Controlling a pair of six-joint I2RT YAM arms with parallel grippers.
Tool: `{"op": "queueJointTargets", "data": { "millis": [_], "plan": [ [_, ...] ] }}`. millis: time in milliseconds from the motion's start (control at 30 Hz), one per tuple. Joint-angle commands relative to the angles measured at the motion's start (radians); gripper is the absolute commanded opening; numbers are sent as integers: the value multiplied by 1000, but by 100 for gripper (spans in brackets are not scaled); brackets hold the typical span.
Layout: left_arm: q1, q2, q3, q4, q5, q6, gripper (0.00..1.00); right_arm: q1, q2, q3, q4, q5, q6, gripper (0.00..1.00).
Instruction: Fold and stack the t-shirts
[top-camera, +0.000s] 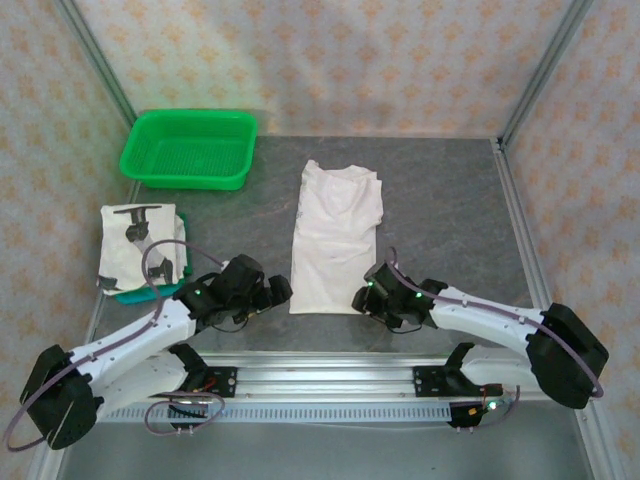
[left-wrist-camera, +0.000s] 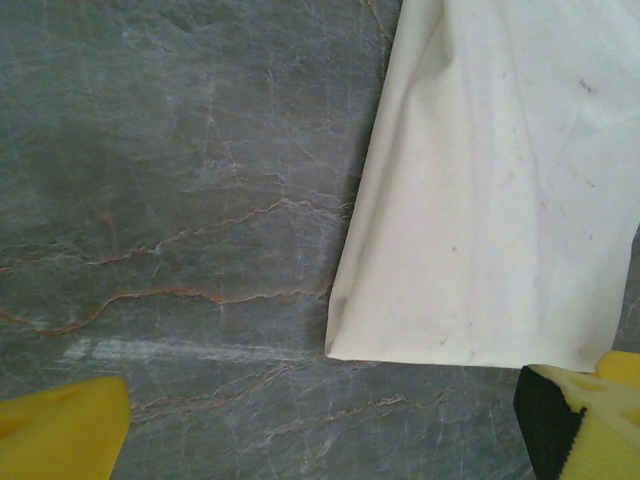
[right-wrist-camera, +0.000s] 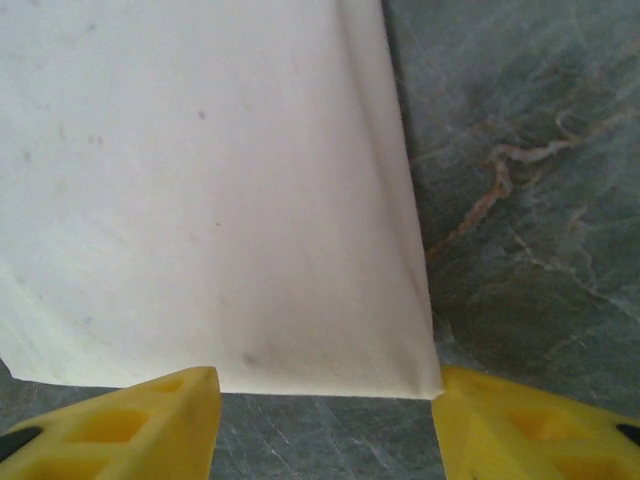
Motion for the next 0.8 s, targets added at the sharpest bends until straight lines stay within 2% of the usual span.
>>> {"op": "queueJointTargets", "data": {
  "millis": [0,133,233,333,633,767],
  "plan": [
    [-17,34,-10,58,-3,-22,100,6,28,11,38,48,21,55],
    [-25,66,-8,78,3,-24,100,6,39,3,36,47,34,55],
    [-29,88,-2,80,6,-19,100,6,36,-6,33,46,39,61],
    [-34,115,2,91,9,-20,100,6,48,-3,29,40,35,61],
    [-45,153,14,105,13,-25,100,5,104,14,55,26,24,51],
    [-49,165,2,156,50,-34,92,5,118,18,58,25,25,37]
  ]
}}
